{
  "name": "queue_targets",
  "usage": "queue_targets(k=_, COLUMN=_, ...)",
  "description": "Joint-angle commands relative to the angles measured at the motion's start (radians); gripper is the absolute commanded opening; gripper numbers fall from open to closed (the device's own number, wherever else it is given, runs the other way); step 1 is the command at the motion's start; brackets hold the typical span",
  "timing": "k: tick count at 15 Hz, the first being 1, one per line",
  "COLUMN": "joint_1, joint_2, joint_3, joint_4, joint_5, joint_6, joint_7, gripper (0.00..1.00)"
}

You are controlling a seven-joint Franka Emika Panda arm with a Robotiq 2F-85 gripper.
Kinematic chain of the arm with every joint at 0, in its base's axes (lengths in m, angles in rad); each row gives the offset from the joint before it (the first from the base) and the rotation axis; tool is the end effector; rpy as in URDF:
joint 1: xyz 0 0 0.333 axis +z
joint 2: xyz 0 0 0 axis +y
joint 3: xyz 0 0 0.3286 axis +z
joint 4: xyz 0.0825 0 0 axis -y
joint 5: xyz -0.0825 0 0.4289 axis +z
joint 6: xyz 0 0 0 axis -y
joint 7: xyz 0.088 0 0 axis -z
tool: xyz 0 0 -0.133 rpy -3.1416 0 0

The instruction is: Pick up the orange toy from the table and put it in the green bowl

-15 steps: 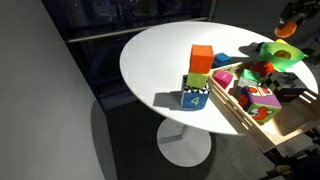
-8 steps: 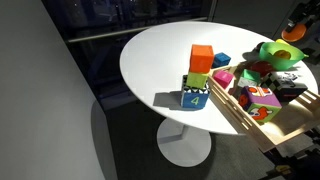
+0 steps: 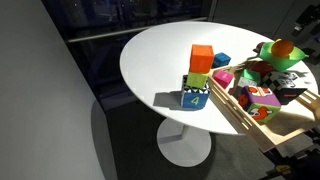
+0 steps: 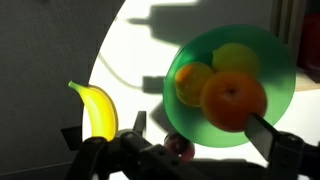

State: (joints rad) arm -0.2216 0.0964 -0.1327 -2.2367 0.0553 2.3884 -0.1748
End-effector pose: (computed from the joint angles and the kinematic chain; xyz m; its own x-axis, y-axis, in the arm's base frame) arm 0.5409 -0.1987 0.2882 0.9745 -0.2162 0.0597 -0.2156 -0.9763 -0.0172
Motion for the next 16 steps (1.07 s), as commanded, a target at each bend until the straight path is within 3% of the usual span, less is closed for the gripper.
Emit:
queue_targets(k=1, joint_1=0.012, joint_2=-0.057, joint_3=-0.017, joint_4=-0.032, joint_5=-0.020, joint_6=-0.066, joint_7=-0.001, gripper=1.00)
queue_targets(k=8, joint_1=0.013, joint_2=-0.113, joint_3=-0.024, joint_4=-0.015, joint_5=-0.059, joint_6=-0.299, joint_7=-0.004, gripper=1.00)
queue_targets(k=16, joint_1=0.017, joint_2=-0.254, joint_3=-0.021, joint_4=-0.057, joint_5=-0.107, joint_6=-0.348, joint_7=0.050, gripper=1.00)
